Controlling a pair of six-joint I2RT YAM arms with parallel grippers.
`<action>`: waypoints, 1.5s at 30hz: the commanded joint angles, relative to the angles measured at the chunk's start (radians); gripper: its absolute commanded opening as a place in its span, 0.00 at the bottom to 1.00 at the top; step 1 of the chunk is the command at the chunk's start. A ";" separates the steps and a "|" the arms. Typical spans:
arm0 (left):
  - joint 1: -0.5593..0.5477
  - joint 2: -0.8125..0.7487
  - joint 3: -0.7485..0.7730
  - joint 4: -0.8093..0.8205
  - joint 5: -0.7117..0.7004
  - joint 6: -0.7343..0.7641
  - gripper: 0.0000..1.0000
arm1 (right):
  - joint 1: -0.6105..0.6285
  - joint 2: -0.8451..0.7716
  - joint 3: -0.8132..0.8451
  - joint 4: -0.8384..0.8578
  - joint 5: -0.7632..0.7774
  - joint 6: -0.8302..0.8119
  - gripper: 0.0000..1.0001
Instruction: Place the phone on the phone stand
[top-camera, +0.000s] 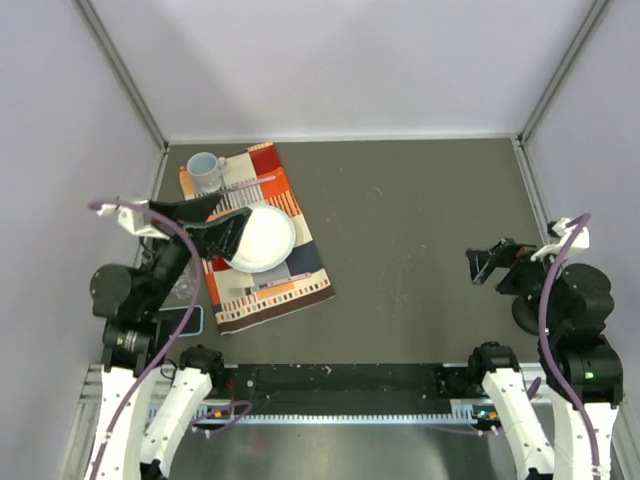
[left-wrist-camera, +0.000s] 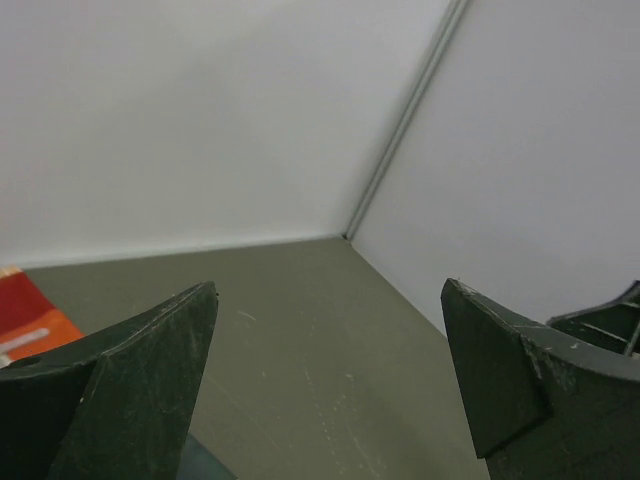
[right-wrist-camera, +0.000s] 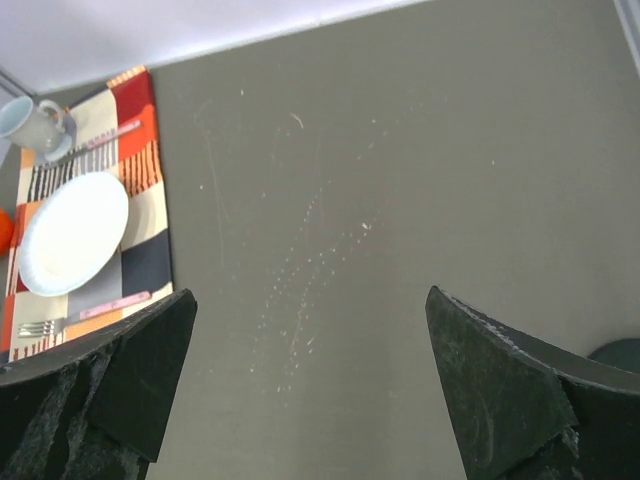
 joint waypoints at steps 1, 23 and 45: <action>0.005 0.114 -0.013 0.139 0.190 -0.084 0.99 | 0.006 0.022 -0.050 0.011 -0.026 0.016 0.99; -0.362 0.432 0.042 -0.077 0.340 0.232 0.99 | -0.292 0.482 0.065 -0.016 0.749 0.134 0.99; -0.557 0.533 0.110 -0.123 0.402 0.246 0.98 | -0.538 0.476 -0.067 0.034 0.678 0.201 0.77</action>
